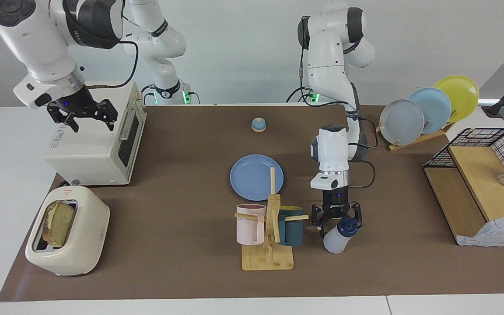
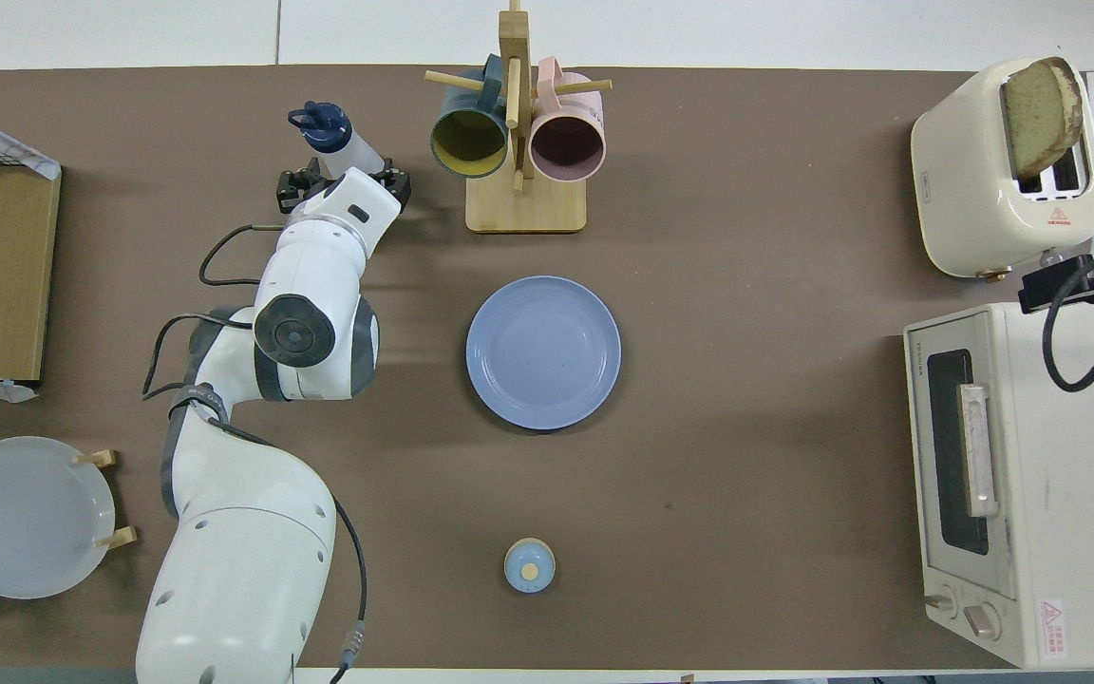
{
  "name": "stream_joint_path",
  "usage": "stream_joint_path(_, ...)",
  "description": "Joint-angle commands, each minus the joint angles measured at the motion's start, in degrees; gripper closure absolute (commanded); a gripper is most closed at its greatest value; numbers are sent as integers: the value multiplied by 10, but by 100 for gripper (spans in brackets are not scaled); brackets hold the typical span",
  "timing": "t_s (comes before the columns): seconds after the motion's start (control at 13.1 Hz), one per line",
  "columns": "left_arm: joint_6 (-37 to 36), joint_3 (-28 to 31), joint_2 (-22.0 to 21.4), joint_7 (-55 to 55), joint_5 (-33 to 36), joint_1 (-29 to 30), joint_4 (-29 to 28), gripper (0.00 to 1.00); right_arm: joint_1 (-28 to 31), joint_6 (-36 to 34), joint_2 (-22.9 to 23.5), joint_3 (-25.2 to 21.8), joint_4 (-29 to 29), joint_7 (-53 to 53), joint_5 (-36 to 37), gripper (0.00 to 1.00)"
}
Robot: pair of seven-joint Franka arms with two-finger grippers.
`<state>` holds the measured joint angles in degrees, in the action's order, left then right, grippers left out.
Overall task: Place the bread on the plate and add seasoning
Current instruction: 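Grasp the bottle with the left gripper while the right gripper reaches the toaster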
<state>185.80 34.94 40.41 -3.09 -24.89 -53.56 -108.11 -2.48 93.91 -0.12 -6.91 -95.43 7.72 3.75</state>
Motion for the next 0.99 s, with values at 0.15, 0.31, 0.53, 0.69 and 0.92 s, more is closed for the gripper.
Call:
stream_joint_path(0.15,-16,-4,8,-17,7,9,18,49,46,237,41,-1,-32,105,-12,0)
stream_joint_path(0.31,-26,-2,8,-9,10,9,19,100,65,295,89,0,-10,129,-20,2)
stream_joint_path(0.53,-19,-3,8,14,19,17,19,100,81,365,149,0,12,135,-61,10)
stream_joint_path(0.69,-17,-5,7,12,16,24,19,100,80,374,186,2,61,135,-75,15)
stream_joint_path(0.92,-19,-7,0,11,14,31,19,100,78,424,222,7,77,135,-83,20)
